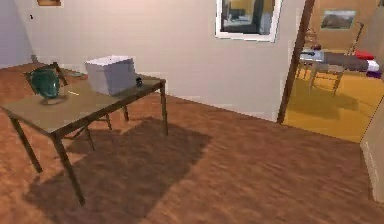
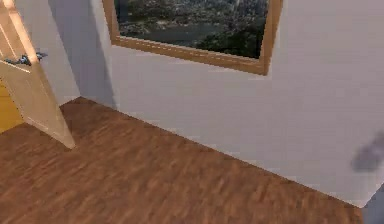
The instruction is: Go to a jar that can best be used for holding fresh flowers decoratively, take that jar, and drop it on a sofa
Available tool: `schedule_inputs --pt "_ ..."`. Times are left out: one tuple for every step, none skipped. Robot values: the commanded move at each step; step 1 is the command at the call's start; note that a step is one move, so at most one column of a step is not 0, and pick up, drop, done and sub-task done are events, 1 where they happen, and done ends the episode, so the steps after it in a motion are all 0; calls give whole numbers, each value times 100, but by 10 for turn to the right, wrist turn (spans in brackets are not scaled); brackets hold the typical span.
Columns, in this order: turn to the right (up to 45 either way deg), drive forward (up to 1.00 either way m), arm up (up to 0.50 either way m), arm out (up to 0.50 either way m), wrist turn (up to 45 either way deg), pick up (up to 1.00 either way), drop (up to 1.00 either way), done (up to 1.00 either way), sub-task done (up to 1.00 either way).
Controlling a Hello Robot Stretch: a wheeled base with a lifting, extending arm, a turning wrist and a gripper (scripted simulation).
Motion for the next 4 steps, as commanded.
schedule_inputs --pt "0 100 0 0 0 0 0 0 0" --pt "-60 0 0 0 0 0 0 0 0" --pt "0 40 0 0 0 0 0 0 0" --pt "-450 0 0 0 0 0 0 0 0"
